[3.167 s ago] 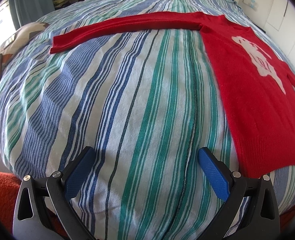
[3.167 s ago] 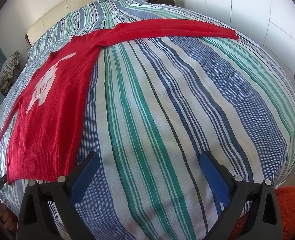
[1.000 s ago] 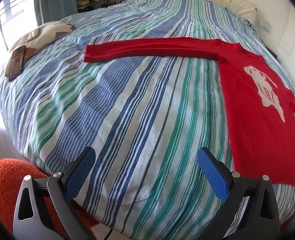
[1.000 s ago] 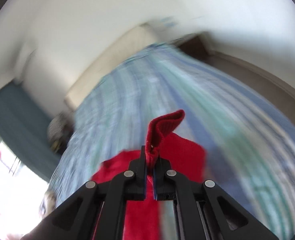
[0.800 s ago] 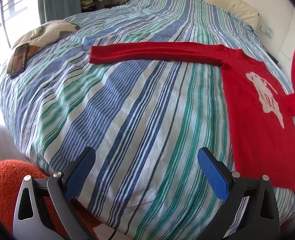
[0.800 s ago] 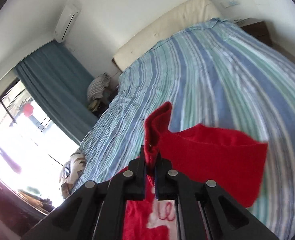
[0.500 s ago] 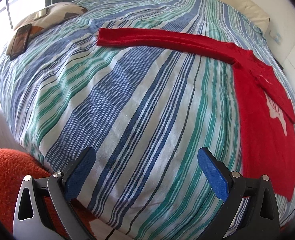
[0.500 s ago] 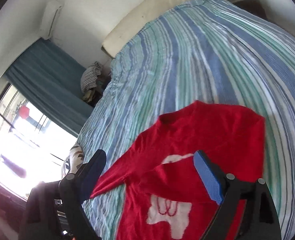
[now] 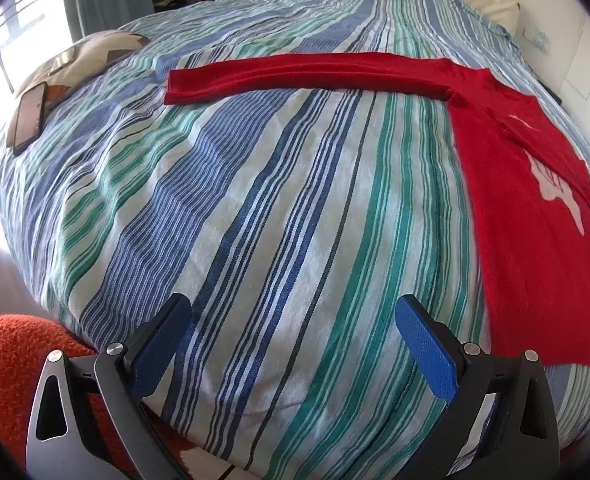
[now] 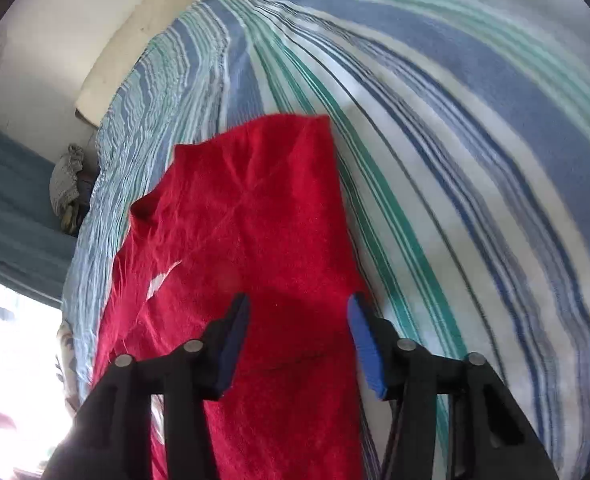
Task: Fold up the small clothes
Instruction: 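Fold the held sleeve across the sweater body and open the right tool, then grasp the other sleeve cuff with the left tool and fold it across the body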
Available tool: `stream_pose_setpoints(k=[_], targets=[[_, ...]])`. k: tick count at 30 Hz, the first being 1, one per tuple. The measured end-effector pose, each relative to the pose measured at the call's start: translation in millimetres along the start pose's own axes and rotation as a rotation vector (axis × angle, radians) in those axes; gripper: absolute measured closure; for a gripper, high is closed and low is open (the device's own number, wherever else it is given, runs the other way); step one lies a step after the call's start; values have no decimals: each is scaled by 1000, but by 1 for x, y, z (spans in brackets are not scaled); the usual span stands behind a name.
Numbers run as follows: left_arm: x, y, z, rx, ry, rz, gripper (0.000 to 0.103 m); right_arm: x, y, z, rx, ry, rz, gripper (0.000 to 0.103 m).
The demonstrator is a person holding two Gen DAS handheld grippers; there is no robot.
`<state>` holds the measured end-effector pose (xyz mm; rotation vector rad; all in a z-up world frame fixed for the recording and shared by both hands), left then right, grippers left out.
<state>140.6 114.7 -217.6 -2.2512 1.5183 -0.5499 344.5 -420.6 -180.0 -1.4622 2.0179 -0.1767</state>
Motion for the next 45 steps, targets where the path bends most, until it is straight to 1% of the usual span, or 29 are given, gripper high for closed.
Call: stream_pose_setpoints(k=[1, 3, 5, 6, 7, 8, 11, 12, 14, 16, 18, 19, 20, 22, 25, 28, 32, 34, 36, 37, 39, 41, 42, 44, 45], targets=[[-1, -1, 0, -3, 5, -6, 1, -10, 2, -12, 8, -11, -61, 44], [-1, -2, 1, -5, 12, -12, 1, -28, 18, -27, -17, -59, -154, 42], [0, -2, 0, -4, 18, -10, 1, -41, 48, -40, -56, -103, -219, 38], [1, -1, 0, -5, 21, -8, 1, -46, 69, -47, -74, -122, -251, 36], [1, 0, 0, -9, 25, -4, 1, -47, 86, -50, -87, -121, -274, 35], [2, 1, 1, -22, 29, 1, 1, -46, 103, -52, -99, -103, -294, 34], [3, 9, 9, -71, 27, 14, 1, -29, 153, -62, -102, 10, -324, 34], [2, 9, 8, -68, 27, 14, 1, -24, 165, -72, -79, 40, -327, 34], [1, 8, 2, -47, 34, 14, 1, -20, 185, -94, 7, 114, -351, 34], [0, 6, -2, -29, 38, 10, 1, -20, 204, -112, 82, 160, -354, 33], [-1, 6, -1, -34, 43, -1, 1, -15, 218, -129, 141, 189, -322, 25], [-1, 7, 2, -44, 42, -6, 1, -8, 228, -138, 169, 208, -298, 24], [-2, 8, 4, -54, 39, -11, 1, -10, 231, -144, 182, 221, -283, 24], [-3, 9, 9, -69, 35, -24, 1, -2, 232, -147, 193, 251, -233, 24], [-2, 9, 7, -55, 34, -23, 1, 14, 227, -157, 215, 260, -171, 24], [-2, 10, 4, -44, 31, -8, 1, 22, 228, -159, 220, 269, -143, 24], [-3, 12, 5, -53, 21, 0, 1, 23, 230, -156, 209, 260, -131, 24], [-4, 11, 0, -62, 38, -4, 1, 20, 230, -157, 215, 259, -144, 24], [-6, 5, -11, -69, 101, -33, 1, 16, 229, -159, 224, 262, -162, 24], [-8, -1, -15, -66, 125, -53, 1, 14, 230, -158, 228, 262, -168, 24], [-15, -24, -19, -48, 165, -107, 1, 13, 231, -157, 227, 257, -176, 22], [-31, -58, -16, -32, 194, -185, 1, 12, 232, -153, 213, 247, -175, 22], [-40, -76, -12, -32, 204, -231, 1, 12, 232, -151, 203, 239, -174, 22], [-70, -115, 0, -16, 227, -368, 1, 11, 232, -149, 199, 231, -178, 22], [-85, -131, 8, -3, 224, -431, 1, 10, 231, -149, 200, 229, -183, 22]])
Point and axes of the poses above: each gripper's, at about its wrist camera, not at the fingertips, and z roughly the way its jaws point, x to its right, y to its underside, the point moved 6 cm from there along z, roughly the way its jaws point, and after that the axes turned 9 degrees about -z, right-handed, at the moved point
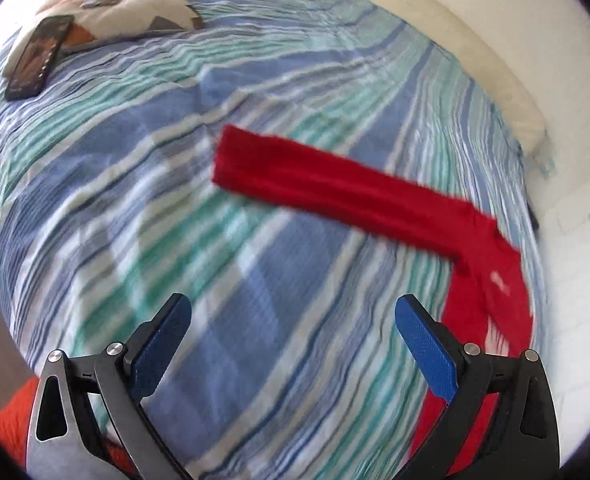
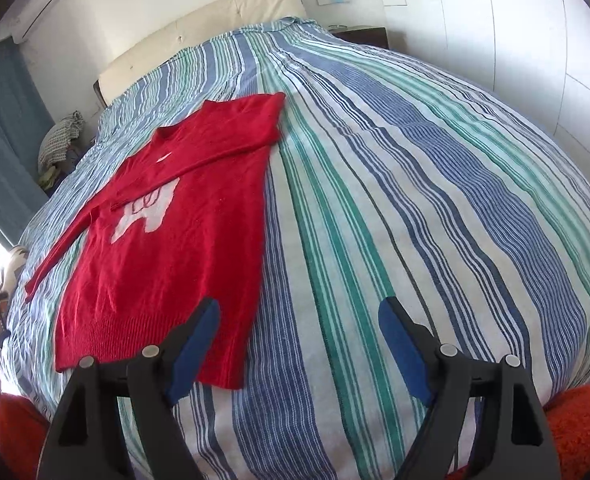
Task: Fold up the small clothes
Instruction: 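Grasp the other sleeve cuff with the left tool and fold it across the body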
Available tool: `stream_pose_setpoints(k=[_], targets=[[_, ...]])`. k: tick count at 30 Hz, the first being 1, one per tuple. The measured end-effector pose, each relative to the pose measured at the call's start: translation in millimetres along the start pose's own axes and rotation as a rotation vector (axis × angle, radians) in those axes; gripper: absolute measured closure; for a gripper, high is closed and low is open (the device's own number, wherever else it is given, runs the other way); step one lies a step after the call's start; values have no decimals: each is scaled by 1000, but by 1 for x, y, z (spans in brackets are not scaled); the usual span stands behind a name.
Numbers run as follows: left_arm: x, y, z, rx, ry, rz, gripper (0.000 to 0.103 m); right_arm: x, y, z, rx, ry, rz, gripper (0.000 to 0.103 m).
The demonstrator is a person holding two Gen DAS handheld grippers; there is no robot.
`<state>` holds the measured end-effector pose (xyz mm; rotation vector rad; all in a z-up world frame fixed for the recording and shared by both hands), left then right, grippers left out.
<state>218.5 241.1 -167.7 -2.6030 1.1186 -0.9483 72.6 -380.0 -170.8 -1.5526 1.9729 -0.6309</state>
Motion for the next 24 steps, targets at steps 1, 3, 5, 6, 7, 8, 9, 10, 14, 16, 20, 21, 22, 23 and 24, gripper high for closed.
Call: stream_pose_setpoints(k=[1, 3, 5, 6, 7, 8, 9, 10, 14, 16, 20, 21, 22, 23, 24], targets=[[-10, -22, 6, 22, -17, -56, 1, -1, 0, 1, 1, -1, -4, 22], [-26, -52, 25, 26, -52, -129, 2, -3, 0, 3, -3, -3, -10, 22], [-34, -71, 50, -14, -70, -168, 3, -5, 2, 8, -22, -6, -15, 22], [-35, -75, 61, -34, -79, -175, 4, -6, 4, 11, -32, -7, -17, 22], [-35, -77, 72, -55, -83, -176, 7, -7, 5, 13, -41, -7, -20, 22], [-33, -79, 82, -73, -86, -174, 14, -8, 5, 15, -48, -6, -23, 22], [-32, -79, 90, -87, -91, -174, 17, -9, 6, 17, -54, -5, -26, 22], [-31, -78, 99, -98, -100, -176, 21, -9, 6, 18, -56, -4, -27, 22], [-30, -83, 105, -51, -173, -153, 98, -10, 6, 21, -57, -13, -20, 22], [-16, -88, 91, -16, -176, -125, 98, -10, 5, 20, -53, -24, -11, 22], [65, -95, 48, 67, -131, 57, 99, -10, 4, 16, -36, -61, 12, 22], [94, -94, 38, 75, -96, 104, 99, -9, 3, 16, -32, -70, 17, 22], [128, -90, 28, 81, -52, 156, 99, -9, 2, 16, -29, -80, 23, 22], [164, -84, 19, 86, -6, 209, 99, -9, 1, 16, -26, -88, 30, 22], [200, -73, 10, 90, 44, 263, 99, -9, 0, 15, -22, -96, 36, 22]])
Point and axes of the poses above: each gripper's, at about its wrist camera, not at the fingertips, and z roughly the way its jaws point, x to its right, y to its underside, the point moved 6 cm from there along z, roughly the way its jaws point, and after that the axes turned 9 degrees about -z, right-handed, at the moved point
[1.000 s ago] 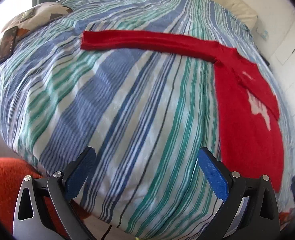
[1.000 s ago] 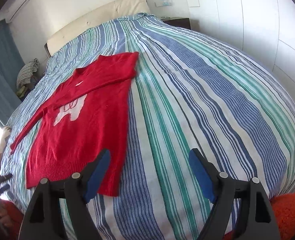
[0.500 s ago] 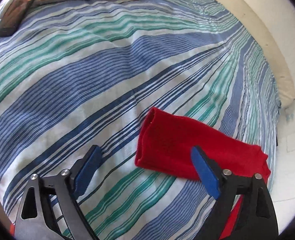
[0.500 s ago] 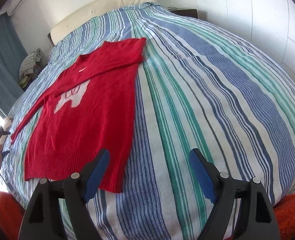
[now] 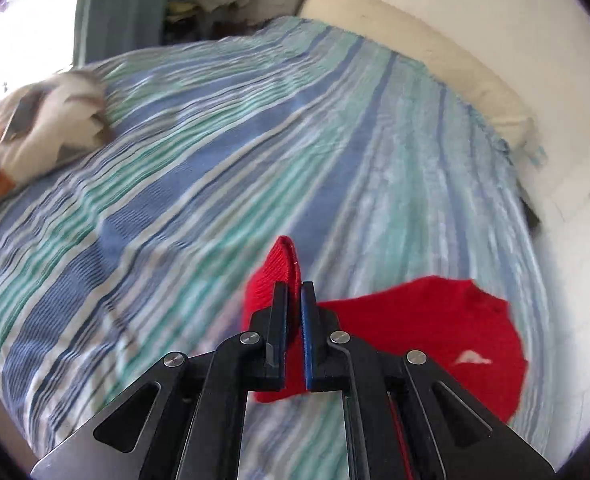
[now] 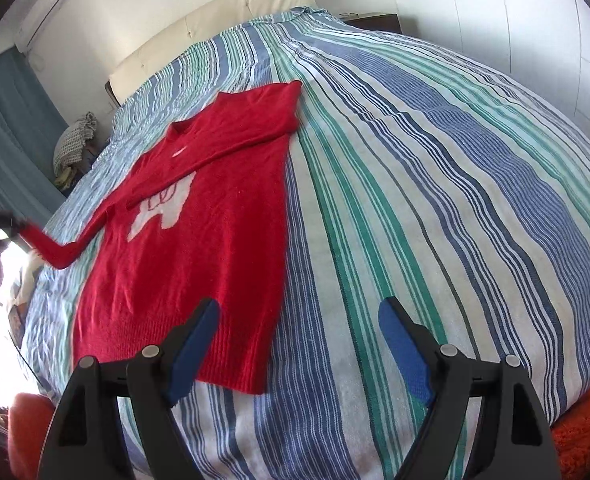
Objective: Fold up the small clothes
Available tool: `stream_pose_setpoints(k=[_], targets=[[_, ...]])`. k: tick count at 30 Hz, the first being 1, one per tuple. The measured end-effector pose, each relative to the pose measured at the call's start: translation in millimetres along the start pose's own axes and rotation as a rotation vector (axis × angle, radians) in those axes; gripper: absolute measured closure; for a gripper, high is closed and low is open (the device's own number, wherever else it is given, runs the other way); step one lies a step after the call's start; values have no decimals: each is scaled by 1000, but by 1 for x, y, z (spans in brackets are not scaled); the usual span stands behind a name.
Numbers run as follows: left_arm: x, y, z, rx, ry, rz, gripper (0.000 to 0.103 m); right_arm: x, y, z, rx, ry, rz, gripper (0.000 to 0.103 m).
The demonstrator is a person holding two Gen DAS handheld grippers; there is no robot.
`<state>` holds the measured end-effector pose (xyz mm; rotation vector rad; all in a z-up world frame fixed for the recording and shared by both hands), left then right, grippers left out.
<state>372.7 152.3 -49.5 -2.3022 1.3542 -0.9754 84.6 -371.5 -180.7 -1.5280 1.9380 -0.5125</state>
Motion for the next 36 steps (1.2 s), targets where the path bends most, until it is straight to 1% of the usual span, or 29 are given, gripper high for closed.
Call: stream_pose_setpoints(k=[2, 4, 5, 7, 9, 10, 11, 12, 13, 14, 15, 17, 19, 21, 22, 23, 24, 26, 27, 28, 31, 32, 33, 34, 35, 36], targets=[[78, 7, -14, 11, 105, 104, 99, 1, -2, 0, 4, -12, 9, 22], [152, 27, -23, 2, 202, 203, 99, 3, -2, 0, 4, -18, 19, 22], [180, 40, -25, -7, 238, 243, 99, 3, -1, 0, 2, -21, 22, 22], [236, 76, -24, -21, 293, 329, 98, 5, -1, 1, -2, -22, 27, 22], [274, 109, -17, -25, 315, 395, 96, 5, 0, 1, -2, -27, 30, 22], [288, 131, -10, -45, 316, 421, 93, 5, 0, 1, -3, -28, 30, 22], [296, 149, -1, -73, 306, 442, 75, 5, 0, 1, -3, -27, 31, 22], [299, 170, 8, -113, 280, 469, 55, 6, 0, 1, -3, -28, 34, 22], [300, 192, 21, -158, 231, 510, 18, 6, 0, 2, -3, -29, 38, 22], [296, 213, 30, -177, 178, 556, 9, 7, 0, 2, -3, -28, 41, 22], [289, 231, 32, -179, 156, 604, 11, 9, 0, 2, -1, -28, 46, 22], [268, 254, 28, -182, 137, 687, 11, 11, -1, 1, 4, -29, 57, 22], [233, 263, 21, -144, 94, 734, 10, 14, -1, 0, 6, -30, 72, 22], [188, 258, 15, -111, 50, 745, 8, 19, -2, 1, 7, -31, 92, 22], [163, 252, 14, -90, 15, 736, 6, 20, -2, 2, 7, -31, 99, 22], [133, 241, 15, -76, -27, 715, 4, 22, -3, 3, 9, -29, 106, 22], [111, 236, 17, -72, -55, 697, 4, 22, -4, 3, 10, -26, 109, 22], [61, 211, 32, -59, -156, 658, 4, 25, -5, 4, 13, -14, 112, 22], [40, 200, 40, -57, -207, 628, 4, 26, -5, 4, 15, -6, 112, 22], [21, 186, 48, -52, -243, 581, 4, 27, -5, 4, 17, 5, 111, 22], [-20, 146, 68, -15, -280, 425, 4, 29, -4, 2, 22, 48, 96, 22], [-29, 140, 76, -8, -304, 399, 3, 30, -3, 1, 23, 60, 93, 22], [-40, 137, 86, -20, -336, 380, 0, 31, -2, 0, 25, 74, 93, 22], [-54, 140, 100, -60, -362, 366, 0, 33, -1, 0, 26, 87, 98, 22], [-66, 145, 112, -96, -332, 335, 0, 35, 0, 0, 27, 97, 107, 22], [-72, 146, 111, -54, -251, 285, 0, 36, 1, -1, 27, 104, 114, 22]])
Point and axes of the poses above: each gripper's, at about its wrist camera, not at the fingertips, and z roughly the way its jaws point, x to its right, y to its underside, the point moved 6 cm from there along z, roughly the way its jaws point, and after that the axes turned 9 degrees about -z, right-handed, at the moved point
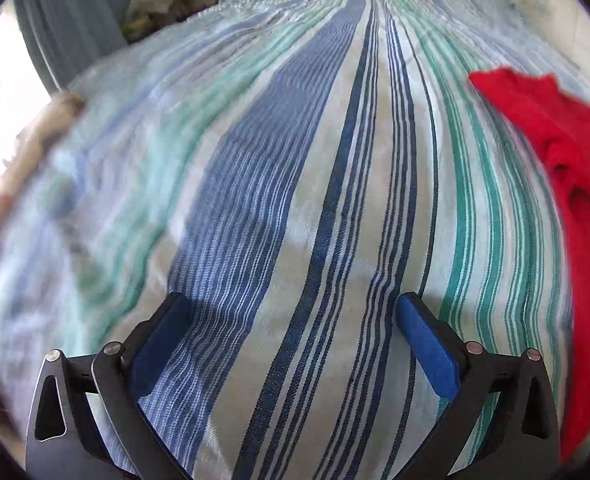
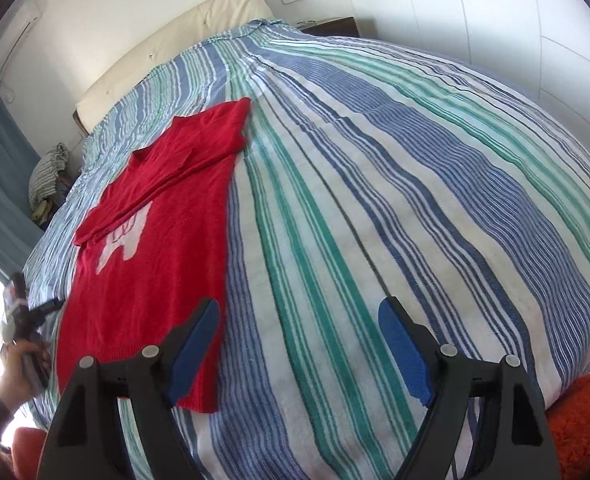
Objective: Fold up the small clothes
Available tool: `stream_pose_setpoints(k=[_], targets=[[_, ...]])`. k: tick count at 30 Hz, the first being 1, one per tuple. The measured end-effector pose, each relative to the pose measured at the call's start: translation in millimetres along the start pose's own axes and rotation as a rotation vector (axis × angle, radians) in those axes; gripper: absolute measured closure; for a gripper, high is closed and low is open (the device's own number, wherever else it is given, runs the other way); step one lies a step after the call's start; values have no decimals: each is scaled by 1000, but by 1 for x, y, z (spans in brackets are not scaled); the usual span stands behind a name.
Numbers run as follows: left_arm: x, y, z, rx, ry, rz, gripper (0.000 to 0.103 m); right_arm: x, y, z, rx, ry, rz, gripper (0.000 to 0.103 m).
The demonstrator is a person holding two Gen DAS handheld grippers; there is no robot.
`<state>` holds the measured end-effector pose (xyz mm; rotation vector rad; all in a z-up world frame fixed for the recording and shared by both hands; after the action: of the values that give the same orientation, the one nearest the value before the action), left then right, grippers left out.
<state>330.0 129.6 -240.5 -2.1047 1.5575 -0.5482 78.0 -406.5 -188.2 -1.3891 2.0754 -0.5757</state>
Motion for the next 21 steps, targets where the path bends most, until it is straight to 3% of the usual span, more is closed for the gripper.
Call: stream_pose_setpoints(k=[2, 4, 21], targets=[[-6, 4, -9, 54, 59, -43, 0, 4, 1, -2, 3, 18, 16, 22], [-4, 8, -11, 48, 71, -47, 0, 7, 2, -4, 4, 26, 24, 22], [-4, 3, -3, 40, 39, -30, 0, -7, 6, -5, 0, 12, -24, 22]])
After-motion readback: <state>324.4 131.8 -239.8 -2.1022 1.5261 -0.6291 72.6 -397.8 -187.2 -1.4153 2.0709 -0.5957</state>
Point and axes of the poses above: each gripper's, at about its wrist camera, not at the fingertips, and z roughly the way its jaws point, x to its right, y to its underside, the point moved 6 cm from there along z, roughly the way its jaws point, and after that the axes turned 9 degrees about -z, right-handed, at the moved point
